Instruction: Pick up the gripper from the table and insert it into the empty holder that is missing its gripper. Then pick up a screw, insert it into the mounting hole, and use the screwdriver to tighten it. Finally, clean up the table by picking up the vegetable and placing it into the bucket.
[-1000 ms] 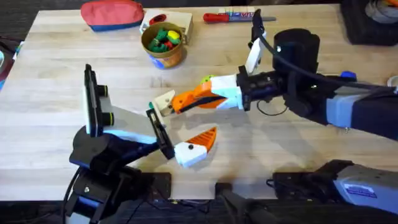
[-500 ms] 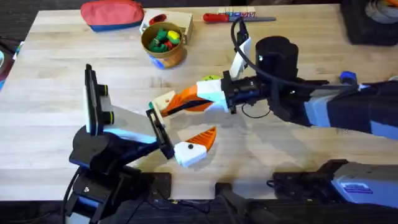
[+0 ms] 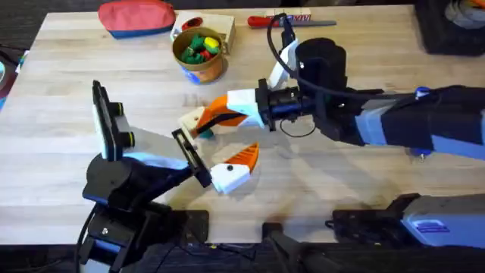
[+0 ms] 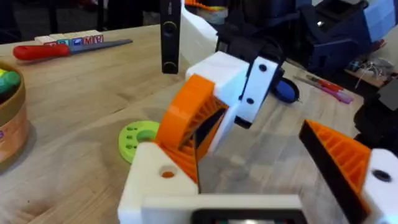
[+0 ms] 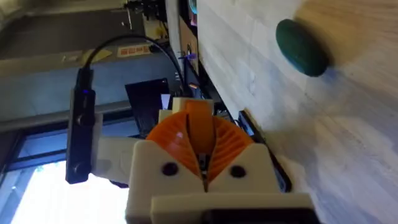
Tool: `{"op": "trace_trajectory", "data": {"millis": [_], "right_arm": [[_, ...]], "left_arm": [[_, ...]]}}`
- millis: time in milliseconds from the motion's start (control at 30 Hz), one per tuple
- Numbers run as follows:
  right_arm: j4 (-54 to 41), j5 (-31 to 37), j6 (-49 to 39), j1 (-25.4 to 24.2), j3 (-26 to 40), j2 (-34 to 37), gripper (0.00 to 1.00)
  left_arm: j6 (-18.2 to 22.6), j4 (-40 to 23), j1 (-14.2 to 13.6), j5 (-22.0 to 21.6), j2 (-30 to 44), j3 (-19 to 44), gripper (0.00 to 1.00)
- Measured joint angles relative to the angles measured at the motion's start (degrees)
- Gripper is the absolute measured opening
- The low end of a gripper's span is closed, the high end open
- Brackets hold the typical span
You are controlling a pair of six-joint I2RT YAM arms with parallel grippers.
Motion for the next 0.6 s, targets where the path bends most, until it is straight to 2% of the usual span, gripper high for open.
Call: {"op": "trace_trajectory", "data": {"millis": [600], "right_arm": [[0.01, 1.42, -0.35, 0.49, 0.37, 0.15, 0.003]], "left_arm": [[-0.04, 0.09, 0.00, -1.01, 0.00, 0.00, 0.985]]}}
